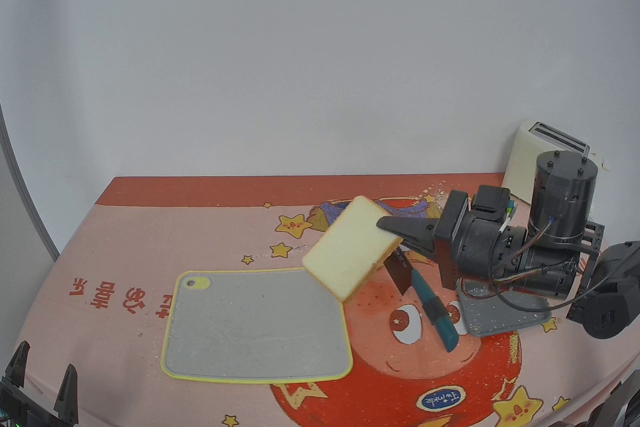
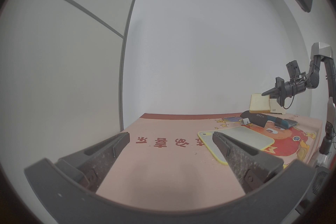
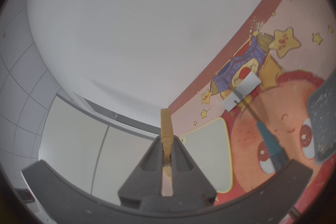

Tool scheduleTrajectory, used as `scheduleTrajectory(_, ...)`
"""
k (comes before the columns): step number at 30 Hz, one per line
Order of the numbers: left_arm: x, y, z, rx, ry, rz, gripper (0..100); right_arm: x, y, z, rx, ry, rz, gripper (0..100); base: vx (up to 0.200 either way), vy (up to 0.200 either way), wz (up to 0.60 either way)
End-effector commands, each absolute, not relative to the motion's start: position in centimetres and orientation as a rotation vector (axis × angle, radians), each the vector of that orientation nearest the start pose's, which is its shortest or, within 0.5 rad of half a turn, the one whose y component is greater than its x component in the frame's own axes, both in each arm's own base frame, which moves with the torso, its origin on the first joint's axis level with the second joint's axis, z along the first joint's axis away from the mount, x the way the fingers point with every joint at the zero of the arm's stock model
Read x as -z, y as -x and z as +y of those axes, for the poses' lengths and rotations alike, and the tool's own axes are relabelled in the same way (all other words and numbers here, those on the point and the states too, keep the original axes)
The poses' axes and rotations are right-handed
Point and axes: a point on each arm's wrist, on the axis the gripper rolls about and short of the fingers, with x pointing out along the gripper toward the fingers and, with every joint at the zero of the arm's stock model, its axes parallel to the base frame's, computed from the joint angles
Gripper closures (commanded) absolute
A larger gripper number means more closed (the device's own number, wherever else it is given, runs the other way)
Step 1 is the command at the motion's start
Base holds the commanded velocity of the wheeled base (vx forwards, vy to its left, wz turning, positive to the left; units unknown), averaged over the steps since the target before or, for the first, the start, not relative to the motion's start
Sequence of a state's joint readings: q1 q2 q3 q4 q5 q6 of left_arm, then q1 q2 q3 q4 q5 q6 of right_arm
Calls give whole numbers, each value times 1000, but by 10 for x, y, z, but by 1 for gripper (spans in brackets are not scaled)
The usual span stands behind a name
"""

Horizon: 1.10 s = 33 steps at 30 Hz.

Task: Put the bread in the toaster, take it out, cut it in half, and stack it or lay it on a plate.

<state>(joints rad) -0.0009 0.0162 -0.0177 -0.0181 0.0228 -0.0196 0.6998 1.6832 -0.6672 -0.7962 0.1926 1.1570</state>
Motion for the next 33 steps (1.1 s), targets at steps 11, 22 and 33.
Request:
scheduleTrajectory(11, -77, 23, 0, -18, 17, -19, 0, -127, -202, 230, -733, -1071, 785, 100, 0, 0, 0)
scheduleTrajectory(22, -77, 23, 1, -20, 17, -19, 0, -91, -223, 237, -737, -815, 850, 100, 0, 0, 0)
scheduleTrajectory(33, -77, 23, 1, -20, 14, -19, 0, -105, -257, 253, -718, -673, 937, 100, 0, 0, 0)
